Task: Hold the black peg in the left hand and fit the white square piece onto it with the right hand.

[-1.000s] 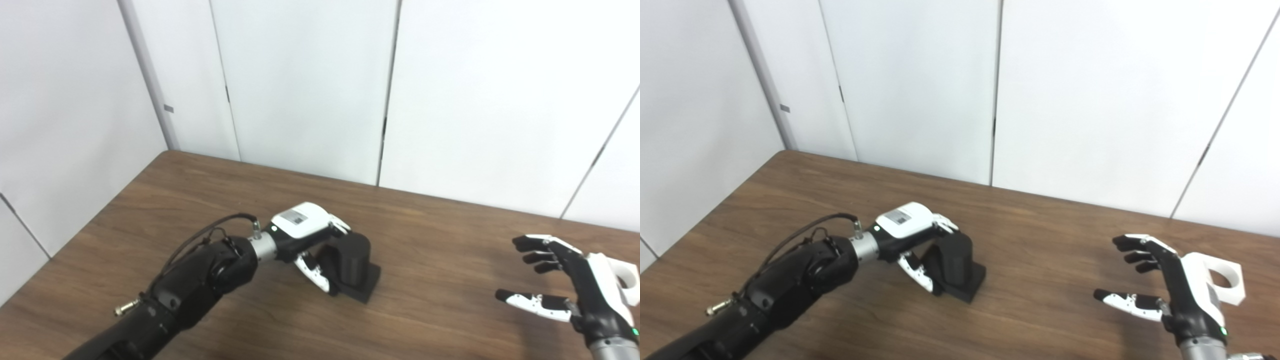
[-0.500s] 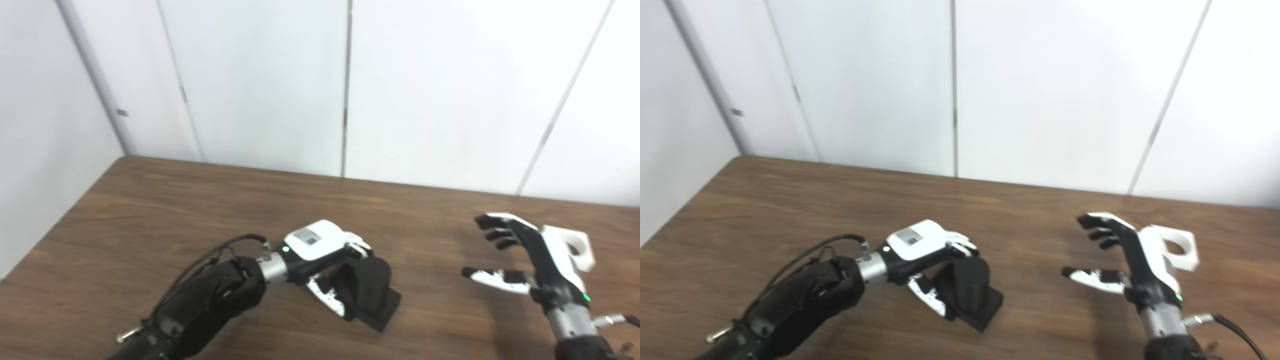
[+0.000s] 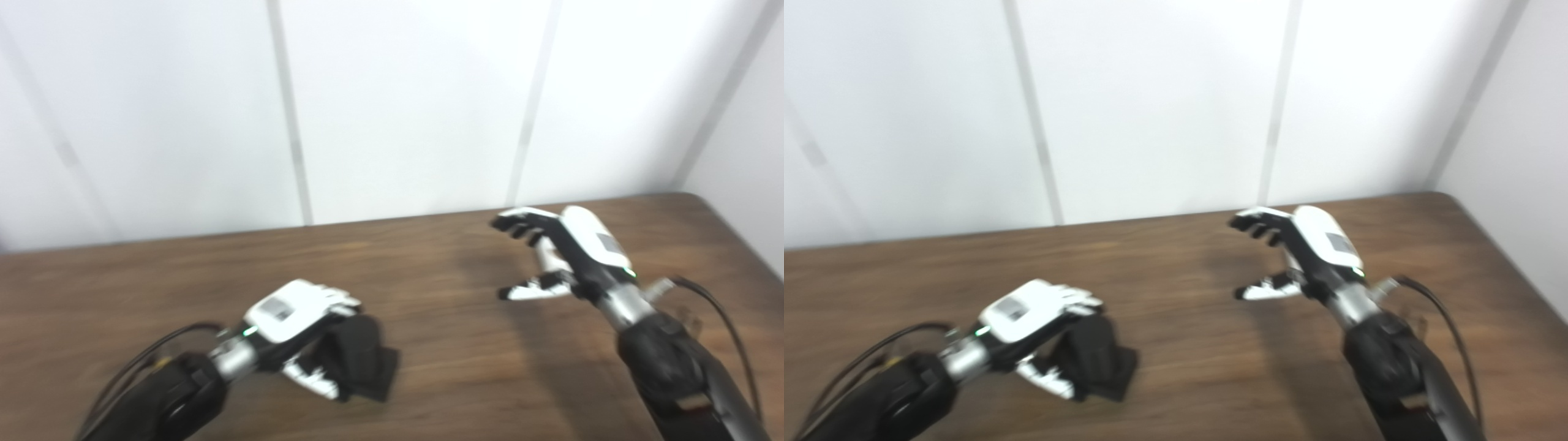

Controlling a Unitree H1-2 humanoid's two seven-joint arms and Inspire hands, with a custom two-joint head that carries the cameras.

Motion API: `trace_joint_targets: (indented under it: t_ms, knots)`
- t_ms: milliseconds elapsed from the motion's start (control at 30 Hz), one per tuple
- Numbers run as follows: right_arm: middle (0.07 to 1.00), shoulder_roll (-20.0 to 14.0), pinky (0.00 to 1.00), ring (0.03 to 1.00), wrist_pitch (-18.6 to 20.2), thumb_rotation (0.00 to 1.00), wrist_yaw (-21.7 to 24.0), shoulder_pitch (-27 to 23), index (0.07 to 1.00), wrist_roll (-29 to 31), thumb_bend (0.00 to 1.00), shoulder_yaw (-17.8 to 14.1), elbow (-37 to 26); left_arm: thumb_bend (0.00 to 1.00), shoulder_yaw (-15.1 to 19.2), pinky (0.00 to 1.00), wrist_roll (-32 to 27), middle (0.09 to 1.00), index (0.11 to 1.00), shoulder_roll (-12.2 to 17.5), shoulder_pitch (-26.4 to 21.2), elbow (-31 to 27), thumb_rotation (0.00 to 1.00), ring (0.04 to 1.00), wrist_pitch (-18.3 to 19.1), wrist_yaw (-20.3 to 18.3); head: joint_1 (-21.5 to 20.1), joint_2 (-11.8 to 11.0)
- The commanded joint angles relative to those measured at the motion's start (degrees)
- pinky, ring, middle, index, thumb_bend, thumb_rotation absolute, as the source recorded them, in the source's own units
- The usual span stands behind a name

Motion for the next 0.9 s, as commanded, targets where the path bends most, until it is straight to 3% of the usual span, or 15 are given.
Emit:
trace_joint_targets:
  t_ms: [0,133,267,367,533,667,867]
  knots:
    - [0.734,-2.9,0.57,0.685,1.9,0.14,1.7,-3.8,0.716,-1.8,0.69,-1.0,-2.5,0.52,-2.6,0.78,4.6,0.816,0.49,3.0,3.0,2.9,0.07,0.83,-0.8,-3.3,-1.4,-0.6]
    - [0.764,-5.4,0.59,0.72,5.4,0.16,5.6,-6.4,0.732,-4.2,0.73,-0.1,-1.7,0.52,-2.9,0.76,4.2,0.803,0.489,4.1,3.0,4.7,0.07,0.806,-3.0,-0.4,-5.5,-2.5]
    - [0.836,-8.0,0.69,0.815,7.9,0.2,10.6,-9.4,0.778,-7.3,0.8,2.3,1.1,0.52,-3.3,0.75,3.8,0.805,0.49,5.3,3.1,4.2,0.07,0.799,-3.2,-0.3,-8.0,-4.0]
    - [0.866,-9.3,0.71,0.842,11.1,0.23,14.8,-11.7,0.801,-10.4,0.82,4.7,2.9,0.52,-4.4,0.74,3.3,0.802,0.489,6.1,2.9,5.2,0.07,0.795,-3.3,1.3,-9.0,-4.5]
    - [0.965,-11.0,0.88,0.945,15.7,0.26,22.1,-15.4,0.883,-15.0,0.96,8.3,5.2,0.52,-7.8,0.74,2.2,0.81,0.49,7.5,1.9,7.3,0.07,0.802,-3.3,4.5,-10.1,-5.3]
    - [0.979,-11.0,0.92,0.969,17.2,0.24,23.8,-18.2,0.899,-18.5,0.97,10.6,8.6,0.52,-10.7,0.75,0.8,0.815,0.489,8.2,1.0,9.2,0.07,0.81,-3.3,7.7,-10.8,-5.9]
    - [0.965,-10.4,0.92,0.961,16.6,0.21,22.9,-21.1,0.895,-19.7,0.97,12.0,14.6,0.52,-13.7,0.75,0.5,0.828,0.49,8.8,-0.1,11.0,0.07,0.823,-3.3,10.6,-11.1,-6.1]
